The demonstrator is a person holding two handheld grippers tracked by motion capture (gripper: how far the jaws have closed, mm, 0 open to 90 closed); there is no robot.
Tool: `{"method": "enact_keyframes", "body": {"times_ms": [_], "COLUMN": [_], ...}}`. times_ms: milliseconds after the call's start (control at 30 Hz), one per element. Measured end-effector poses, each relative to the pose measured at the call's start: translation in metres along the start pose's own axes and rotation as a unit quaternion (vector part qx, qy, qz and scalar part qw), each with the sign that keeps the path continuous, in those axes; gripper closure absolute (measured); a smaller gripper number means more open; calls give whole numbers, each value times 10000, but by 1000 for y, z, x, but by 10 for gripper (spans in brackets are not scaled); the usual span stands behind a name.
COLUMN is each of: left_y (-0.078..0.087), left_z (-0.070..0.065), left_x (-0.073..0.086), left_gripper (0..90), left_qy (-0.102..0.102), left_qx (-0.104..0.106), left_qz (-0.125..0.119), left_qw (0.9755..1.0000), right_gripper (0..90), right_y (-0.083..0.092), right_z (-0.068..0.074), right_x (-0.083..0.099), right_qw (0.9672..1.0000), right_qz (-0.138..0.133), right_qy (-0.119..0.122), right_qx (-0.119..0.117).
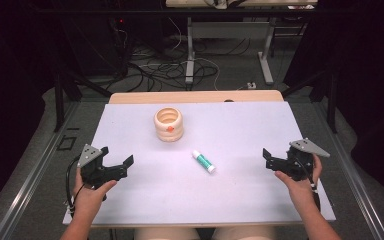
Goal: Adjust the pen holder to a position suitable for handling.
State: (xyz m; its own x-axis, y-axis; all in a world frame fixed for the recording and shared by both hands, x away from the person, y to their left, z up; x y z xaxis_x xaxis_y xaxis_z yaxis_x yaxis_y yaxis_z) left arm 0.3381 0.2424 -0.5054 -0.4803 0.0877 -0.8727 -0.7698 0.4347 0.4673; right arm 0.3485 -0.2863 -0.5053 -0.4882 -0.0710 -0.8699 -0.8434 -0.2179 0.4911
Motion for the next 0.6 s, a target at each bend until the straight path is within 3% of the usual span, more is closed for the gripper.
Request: {"method": "enact_keyframes", "body": {"times_ms": [133, 300, 500, 600], "left_y": [0, 2, 1, -1], "left_z": [1, -1, -3, -4], "left_x": [-1, -3, -3, -4], "left_gripper": [4, 14, 17, 21], "left_qy": [17, 72, 144, 199], "left_qx": [-19, 103, 154, 199], "left_qz": [-22, -112, -54, -33], "left_qw": [10000, 9999, 9998, 9996], "right_gripper": [0, 0, 0, 0], "right_y": [-1, -2, -2, -2], "right_z": [4, 7, 8, 9], "right_x": [1, 1, 1, 2], "right_qw": [9999, 10000, 9999, 9999], "right_qz": [39, 14, -47, 79], "right_qy": [26, 59, 106, 72], "right_qx": [-90, -25, -68, -113]}}
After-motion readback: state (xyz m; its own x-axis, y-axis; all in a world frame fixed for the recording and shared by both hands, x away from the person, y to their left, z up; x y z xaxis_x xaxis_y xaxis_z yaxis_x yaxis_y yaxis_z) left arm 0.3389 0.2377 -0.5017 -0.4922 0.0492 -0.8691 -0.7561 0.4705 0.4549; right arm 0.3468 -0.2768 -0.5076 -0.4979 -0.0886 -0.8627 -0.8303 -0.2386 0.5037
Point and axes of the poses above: each handheld gripper's, and its own axes: y roughly backward along the jaws, x roughly out of its underside, z roughly to its left, the point moved 3 cm from there along -y, roughly forward along the jaws, and after that the axes turned 5 degrees about z, right-handed, at the moved point
